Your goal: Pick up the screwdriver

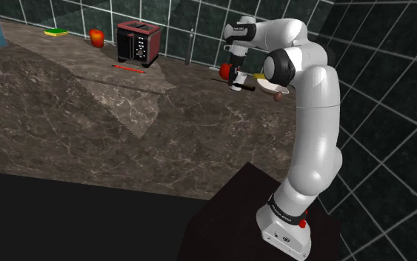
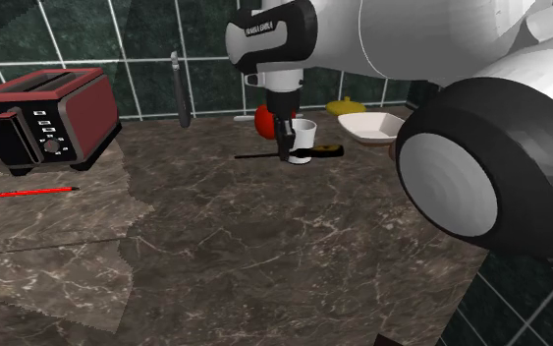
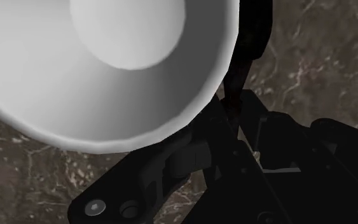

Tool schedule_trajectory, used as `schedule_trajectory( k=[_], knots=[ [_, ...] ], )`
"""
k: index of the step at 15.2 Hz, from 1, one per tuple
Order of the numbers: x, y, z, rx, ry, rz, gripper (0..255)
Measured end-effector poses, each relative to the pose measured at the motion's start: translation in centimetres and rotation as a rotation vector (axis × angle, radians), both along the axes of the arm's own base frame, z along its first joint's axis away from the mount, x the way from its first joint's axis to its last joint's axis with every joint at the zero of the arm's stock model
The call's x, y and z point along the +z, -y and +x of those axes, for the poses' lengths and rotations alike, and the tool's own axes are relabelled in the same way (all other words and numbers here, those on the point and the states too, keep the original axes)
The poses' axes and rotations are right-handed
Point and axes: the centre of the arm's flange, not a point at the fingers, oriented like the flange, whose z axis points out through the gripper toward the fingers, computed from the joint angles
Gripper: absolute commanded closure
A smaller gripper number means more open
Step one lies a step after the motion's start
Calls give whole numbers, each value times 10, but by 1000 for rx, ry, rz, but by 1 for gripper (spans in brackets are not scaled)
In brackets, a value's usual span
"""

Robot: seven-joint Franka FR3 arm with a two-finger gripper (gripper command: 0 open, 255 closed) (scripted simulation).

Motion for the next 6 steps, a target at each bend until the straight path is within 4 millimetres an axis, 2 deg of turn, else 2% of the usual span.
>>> schedule_trajectory(
  k=[6],
  knots=[
    [29, -1, -1, 0, 0, 0, 255]
  ],
)
